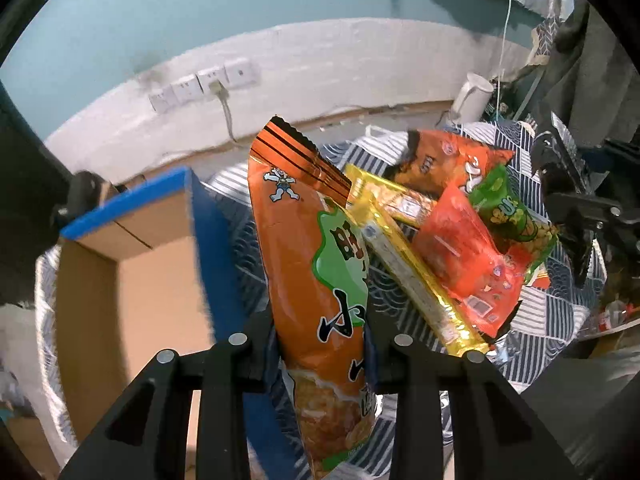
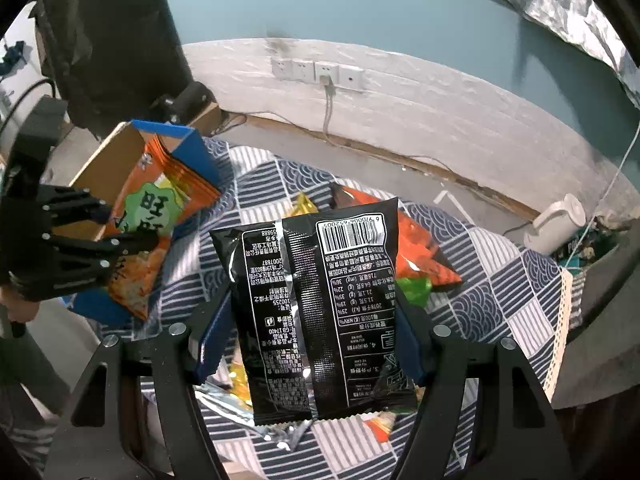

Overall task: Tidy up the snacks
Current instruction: 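Carry both bags over the cardboard box and open both tools to drop them, then move both tools back from the box toward the snack pile, then grasp the green peanut bag with the right tool while the left tool grasps the yellow bar pack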

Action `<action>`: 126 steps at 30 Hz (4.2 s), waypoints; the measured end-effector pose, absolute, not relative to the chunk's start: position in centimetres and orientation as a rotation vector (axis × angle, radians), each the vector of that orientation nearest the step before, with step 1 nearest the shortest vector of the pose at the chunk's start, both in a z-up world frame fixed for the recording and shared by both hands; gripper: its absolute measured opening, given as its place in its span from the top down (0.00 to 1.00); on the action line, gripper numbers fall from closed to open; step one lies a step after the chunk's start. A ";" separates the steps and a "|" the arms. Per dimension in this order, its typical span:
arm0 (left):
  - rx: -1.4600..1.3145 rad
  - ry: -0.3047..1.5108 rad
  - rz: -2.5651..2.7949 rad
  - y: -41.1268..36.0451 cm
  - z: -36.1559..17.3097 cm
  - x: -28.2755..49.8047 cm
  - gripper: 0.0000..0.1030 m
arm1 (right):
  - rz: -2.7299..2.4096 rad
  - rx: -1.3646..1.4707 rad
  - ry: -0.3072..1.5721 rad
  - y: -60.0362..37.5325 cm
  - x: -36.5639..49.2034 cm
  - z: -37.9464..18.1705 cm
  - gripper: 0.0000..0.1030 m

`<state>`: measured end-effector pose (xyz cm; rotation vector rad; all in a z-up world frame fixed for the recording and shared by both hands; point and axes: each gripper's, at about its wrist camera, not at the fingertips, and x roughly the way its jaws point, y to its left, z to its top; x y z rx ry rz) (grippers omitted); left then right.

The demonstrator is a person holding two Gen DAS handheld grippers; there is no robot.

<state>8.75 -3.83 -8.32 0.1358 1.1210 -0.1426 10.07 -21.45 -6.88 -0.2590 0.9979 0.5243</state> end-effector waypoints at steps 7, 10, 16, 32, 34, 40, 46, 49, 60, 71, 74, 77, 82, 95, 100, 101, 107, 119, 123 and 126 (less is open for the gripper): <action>0.128 1.047 -0.113 -0.6 -4.9 7.4 0.68 | 0.565 -0.271 0.969 -18.5 9.5 -5.5 0.32; 0.134 1.017 -0.103 0.8 -4.0 6.5 0.68 | 0.583 -0.273 0.963 -17.2 9.3 -5.2 0.32; 0.118 0.987 -0.070 4.0 -3.2 5.3 0.67 | 0.631 -0.291 0.957 -13.4 9.3 -4.6 0.32; 0.047 1.015 0.041 13.0 -4.9 3.9 0.67 | 0.768 -0.355 0.981 -1.9 9.5 -6.0 0.32; 0.034 1.025 0.051 13.8 -5.3 3.9 0.67 | 0.780 -0.359 0.995 -0.7 9.5 -6.4 0.32; 0.031 1.052 0.079 15.6 -6.8 3.8 0.67 | 0.814 -0.396 1.027 2.9 9.5 -7.8 0.32; -0.006 1.088 0.125 18.0 -8.3 3.6 0.67 | 0.828 -0.403 1.055 4.6 9.6 -8.7 0.32; -0.036 1.103 0.119 18.5 -8.8 3.5 0.66 | 0.841 -0.401 1.066 5.3 9.8 -9.1 0.31; -0.038 1.101 0.153 19.2 -9.2 3.6 0.40 | 0.826 -0.387 1.064 5.3 10.1 -9.0 0.18; 0.004 1.088 0.107 16.8 -8.2 4.1 0.36 | 0.778 -0.358 1.041 1.7 10.4 -7.8 0.18; 0.008 1.088 0.087 15.8 -7.9 4.4 0.36 | 0.762 -0.354 1.043 0.5 10.3 -7.7 0.18; 0.008 1.089 0.065 14.6 -7.6 4.6 0.35 | 0.748 -0.342 1.046 -1.1 10.3 -7.7 0.18; 0.024 1.088 0.035 12.5 -7.2 5.1 0.31 | 0.719 -0.333 1.042 -3.9 10.3 -7.5 0.18; 0.071 1.124 -0.075 5.2 -7.0 6.6 0.31 | 0.594 -0.263 1.050 -13.6 11.0 -8.0 0.18; 0.101 1.138 -0.110 2.3 -7.3 7.0 0.31 | 0.553 -0.229 1.049 -16.9 11.3 -8.1 0.18; 0.104 1.145 -0.119 1.7 -7.4 7.1 0.31 | 0.544 -0.222 1.049 -17.7 11.4 -8.1 0.18; 0.118 1.189 -0.154 -1.2 -8.6 7.7 0.31 | 0.488 -0.179 1.053 -21.7 11.7 -8.3 0.18; 0.120 1.238 -0.191 -5.5 -10.6 9.3 0.31 | 0.392 -0.140 1.088 -27.9 12.6 -10.4 0.18; 0.131 1.239 -0.189 -6.4 -11.1 10.0 0.31 | 0.373 -0.142 1.106 -29.1 12.9 -11.6 0.18; 0.137 1.243 -0.185 -6.8 -11.7 10.6 0.31 | 0.371 -0.149 1.122 -29.7 13.3 -12.5 0.18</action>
